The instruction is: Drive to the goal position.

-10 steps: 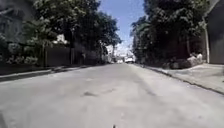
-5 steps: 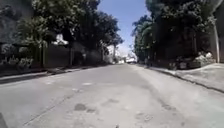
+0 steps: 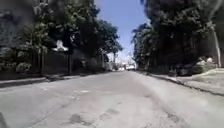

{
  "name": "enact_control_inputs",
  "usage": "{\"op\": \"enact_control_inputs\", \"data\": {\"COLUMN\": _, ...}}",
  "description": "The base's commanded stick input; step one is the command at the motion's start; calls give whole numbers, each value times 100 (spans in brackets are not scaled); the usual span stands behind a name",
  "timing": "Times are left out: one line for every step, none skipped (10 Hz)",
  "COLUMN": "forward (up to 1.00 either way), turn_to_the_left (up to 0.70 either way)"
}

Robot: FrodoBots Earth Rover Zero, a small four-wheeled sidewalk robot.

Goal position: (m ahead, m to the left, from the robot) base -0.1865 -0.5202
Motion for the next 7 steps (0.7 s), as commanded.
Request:
{"op": "enact_control_inputs", "data": {"forward": 100, "turn_to_the_left": 0}}
{"op": "enact_control_inputs", "data": {"forward": 100, "turn_to_the_left": 0}}
{"op": "enact_control_inputs", "data": {"forward": 100, "turn_to_the_left": 0}}
{"op": "enact_control_inputs", "data": {"forward": 100, "turn_to_the_left": 0}}
{"op": "enact_control_inputs", "data": {"forward": 100, "turn_to_the_left": 0}}
{"op": "enact_control_inputs", "data": {"forward": 100, "turn_to_the_left": 0}}
{"op": "enact_control_inputs", "data": {"forward": 100, "turn_to_the_left": -4}}
